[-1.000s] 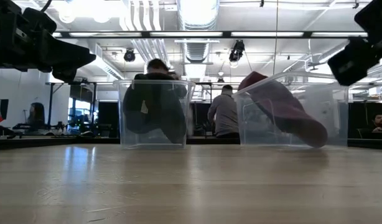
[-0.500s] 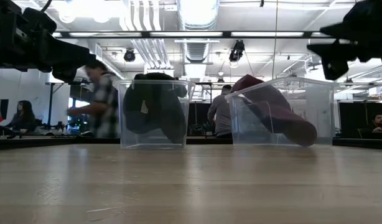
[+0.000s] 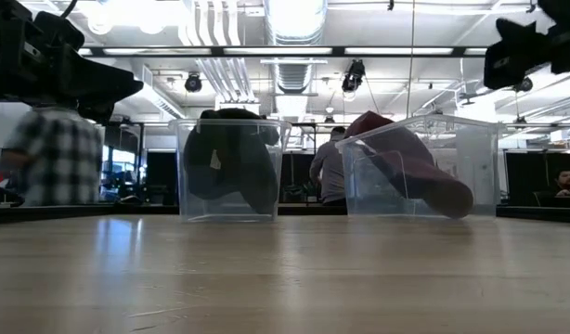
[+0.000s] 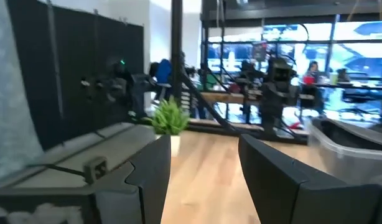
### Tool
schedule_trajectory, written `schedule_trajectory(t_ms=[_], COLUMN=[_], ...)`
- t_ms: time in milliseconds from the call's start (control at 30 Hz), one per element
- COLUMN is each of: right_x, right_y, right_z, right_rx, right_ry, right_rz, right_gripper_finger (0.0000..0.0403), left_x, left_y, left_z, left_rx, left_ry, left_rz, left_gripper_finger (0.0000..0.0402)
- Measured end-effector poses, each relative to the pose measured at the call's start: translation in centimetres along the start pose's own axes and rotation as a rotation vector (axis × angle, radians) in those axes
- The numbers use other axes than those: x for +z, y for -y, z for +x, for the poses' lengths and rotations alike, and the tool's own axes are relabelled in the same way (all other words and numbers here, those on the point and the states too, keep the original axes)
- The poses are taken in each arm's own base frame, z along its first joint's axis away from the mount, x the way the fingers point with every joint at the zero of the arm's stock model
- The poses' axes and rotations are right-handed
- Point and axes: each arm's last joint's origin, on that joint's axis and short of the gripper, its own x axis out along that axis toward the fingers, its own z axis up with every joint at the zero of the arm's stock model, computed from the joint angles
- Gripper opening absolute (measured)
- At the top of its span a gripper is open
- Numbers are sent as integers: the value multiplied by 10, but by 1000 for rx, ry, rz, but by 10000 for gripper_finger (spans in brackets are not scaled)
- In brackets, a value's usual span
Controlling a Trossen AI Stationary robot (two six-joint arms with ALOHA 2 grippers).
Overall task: Pick & Place hat
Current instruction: Return to Home Position
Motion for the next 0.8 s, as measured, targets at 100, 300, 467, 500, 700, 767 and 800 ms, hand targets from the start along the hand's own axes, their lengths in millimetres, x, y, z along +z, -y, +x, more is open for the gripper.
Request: schedule_trajectory(t_ms=[100, 300, 467, 500, 700, 767, 800], right_x=[-3, -13, -13, -13, -13, -13, -13], right_y=[5, 16, 18, 18, 17, 17, 17], right_z=[-1, -4, -4, -4, -4, -4, -4], right_rx=[-49, -169, -198, -204, -202, -202, -202], right_ry=[-26, -99, -98, -97, -97, -96, -95], right_rz=[-14, 30, 28, 32, 33, 43, 52], right_gripper_finger=[185, 185, 185, 185, 185, 185, 185], left_x=[0, 0, 0, 0, 0, 0, 0], left_y=[0, 0, 0, 0, 0, 0, 0], left_z=[0, 0, 0, 0, 0, 0, 0], left_rx=[0, -1, 0, 0, -1, 0, 0], left_ry=[0, 0, 0, 0, 0, 0, 0], left_rz=[0, 0, 0, 0, 0, 0, 0], left_gripper_finger=[128, 128, 128, 128, 128, 128, 128])
